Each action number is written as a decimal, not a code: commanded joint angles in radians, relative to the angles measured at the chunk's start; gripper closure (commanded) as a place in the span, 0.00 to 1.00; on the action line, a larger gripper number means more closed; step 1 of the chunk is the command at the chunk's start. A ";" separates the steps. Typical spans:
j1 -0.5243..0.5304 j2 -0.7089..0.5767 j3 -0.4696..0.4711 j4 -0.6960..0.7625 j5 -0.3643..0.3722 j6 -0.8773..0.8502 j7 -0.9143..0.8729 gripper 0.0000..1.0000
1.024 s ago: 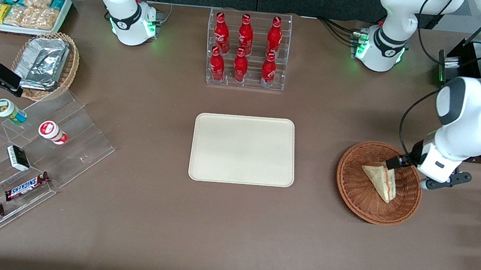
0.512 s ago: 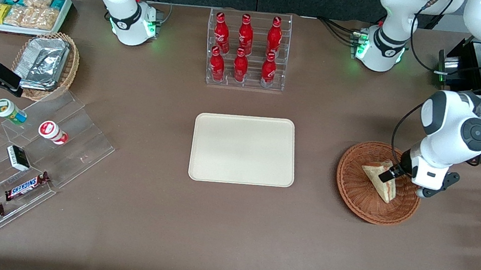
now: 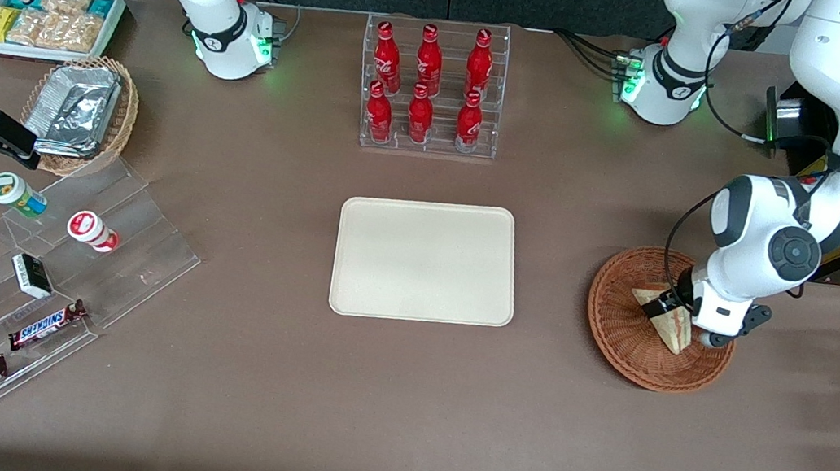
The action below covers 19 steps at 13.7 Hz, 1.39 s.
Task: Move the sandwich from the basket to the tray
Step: 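Close the left gripper on the sandwich and lift it from the basket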
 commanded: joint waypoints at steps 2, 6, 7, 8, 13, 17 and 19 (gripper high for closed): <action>-0.008 -0.006 0.005 0.000 0.095 -0.046 -0.007 1.00; -0.044 -0.019 -0.004 0.133 0.115 -0.260 -0.019 1.00; -0.072 -0.022 -0.004 0.180 0.115 -0.331 -0.021 1.00; -0.096 -0.022 -0.004 0.222 0.115 -0.383 -0.021 1.00; -0.269 0.000 -0.006 0.342 0.097 -0.431 -0.097 1.00; -0.417 0.095 -0.007 0.467 0.028 -0.425 -0.090 1.00; -0.489 0.153 -0.007 0.552 -0.012 -0.422 -0.100 1.00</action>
